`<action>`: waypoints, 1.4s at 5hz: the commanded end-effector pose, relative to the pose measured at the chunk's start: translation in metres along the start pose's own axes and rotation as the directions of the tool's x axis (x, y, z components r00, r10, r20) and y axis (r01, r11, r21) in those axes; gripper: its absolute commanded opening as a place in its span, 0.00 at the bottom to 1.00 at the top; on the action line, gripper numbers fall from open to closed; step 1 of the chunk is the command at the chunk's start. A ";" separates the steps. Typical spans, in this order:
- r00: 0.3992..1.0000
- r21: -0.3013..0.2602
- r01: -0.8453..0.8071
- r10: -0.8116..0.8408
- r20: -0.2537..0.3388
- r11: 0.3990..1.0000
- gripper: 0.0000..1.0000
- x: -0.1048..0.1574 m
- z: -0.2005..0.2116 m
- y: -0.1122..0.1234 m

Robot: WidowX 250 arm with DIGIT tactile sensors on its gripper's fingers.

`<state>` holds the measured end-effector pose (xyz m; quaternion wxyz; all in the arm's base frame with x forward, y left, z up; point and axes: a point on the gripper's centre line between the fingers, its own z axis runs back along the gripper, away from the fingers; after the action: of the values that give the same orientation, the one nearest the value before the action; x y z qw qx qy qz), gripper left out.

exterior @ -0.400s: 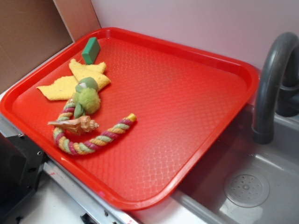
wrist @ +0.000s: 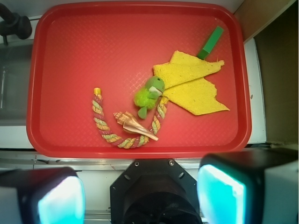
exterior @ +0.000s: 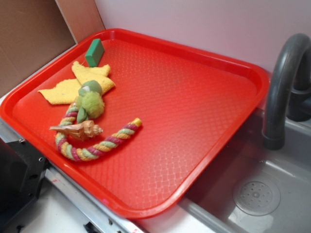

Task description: Grab the green block.

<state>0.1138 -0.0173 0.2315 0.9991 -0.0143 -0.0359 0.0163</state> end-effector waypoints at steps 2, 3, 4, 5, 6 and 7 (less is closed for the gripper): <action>0.861 0.109 -0.452 0.402 0.310 0.885 1.00 0.067 -0.036 0.068; 0.830 0.122 -0.490 0.419 0.368 0.863 1.00 0.088 -0.052 0.094; 0.786 0.138 -0.550 0.455 0.419 0.823 1.00 0.106 -0.065 0.116; 0.769 0.183 -0.590 0.479 0.423 0.786 1.00 0.124 -0.088 0.136; 0.762 0.199 -0.612 0.504 0.406 0.765 1.00 0.136 -0.110 0.149; 0.749 0.196 -0.634 0.532 0.395 0.748 1.00 0.146 -0.130 0.159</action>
<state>0.2596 0.1317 0.0867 0.9206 0.1376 -0.1540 0.3315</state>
